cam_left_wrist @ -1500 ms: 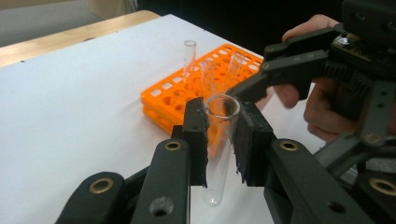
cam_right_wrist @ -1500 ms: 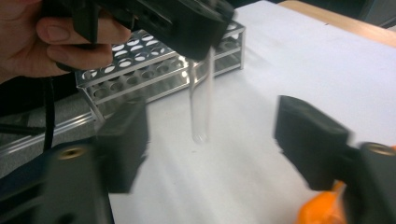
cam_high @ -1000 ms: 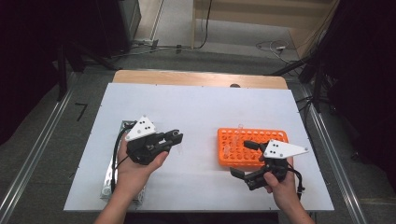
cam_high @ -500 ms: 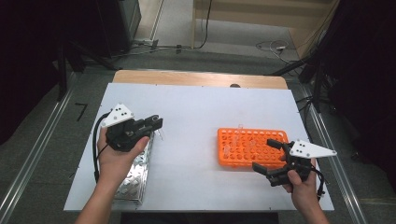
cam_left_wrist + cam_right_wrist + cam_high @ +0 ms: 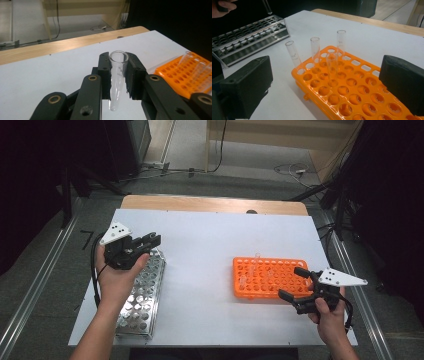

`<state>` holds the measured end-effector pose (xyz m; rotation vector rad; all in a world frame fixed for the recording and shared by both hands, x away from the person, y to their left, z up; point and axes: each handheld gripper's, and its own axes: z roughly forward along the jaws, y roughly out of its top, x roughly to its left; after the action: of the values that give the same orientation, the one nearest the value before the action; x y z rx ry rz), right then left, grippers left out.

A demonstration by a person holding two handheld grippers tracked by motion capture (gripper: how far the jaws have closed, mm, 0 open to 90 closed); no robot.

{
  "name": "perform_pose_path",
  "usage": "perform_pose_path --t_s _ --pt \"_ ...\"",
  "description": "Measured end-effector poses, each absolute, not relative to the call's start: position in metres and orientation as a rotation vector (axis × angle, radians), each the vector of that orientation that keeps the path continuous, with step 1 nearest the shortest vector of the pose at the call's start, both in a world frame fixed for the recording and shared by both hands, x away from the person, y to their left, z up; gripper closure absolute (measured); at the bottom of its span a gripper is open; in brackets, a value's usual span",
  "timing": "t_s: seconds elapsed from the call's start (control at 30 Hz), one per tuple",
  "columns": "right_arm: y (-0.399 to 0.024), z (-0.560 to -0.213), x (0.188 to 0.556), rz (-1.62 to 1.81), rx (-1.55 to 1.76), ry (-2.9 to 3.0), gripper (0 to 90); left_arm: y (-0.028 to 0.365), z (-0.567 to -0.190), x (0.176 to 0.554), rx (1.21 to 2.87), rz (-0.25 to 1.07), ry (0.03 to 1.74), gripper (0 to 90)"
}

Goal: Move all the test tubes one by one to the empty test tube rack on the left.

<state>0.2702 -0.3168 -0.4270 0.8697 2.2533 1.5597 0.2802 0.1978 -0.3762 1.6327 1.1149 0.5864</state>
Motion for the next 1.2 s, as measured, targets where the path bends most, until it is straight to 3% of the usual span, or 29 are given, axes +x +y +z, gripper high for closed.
perform_pose_path --t_s 0.53,1.2 --pt "-0.319 -0.430 0.272 1.548 0.890 2.255 0.0 0.212 -0.410 0.304 1.584 0.616 1.252 75.7" --pt "-0.316 -0.431 0.271 1.538 0.888 2.262 0.0 0.199 -0.429 0.310 1.673 0.624 1.285 75.4"
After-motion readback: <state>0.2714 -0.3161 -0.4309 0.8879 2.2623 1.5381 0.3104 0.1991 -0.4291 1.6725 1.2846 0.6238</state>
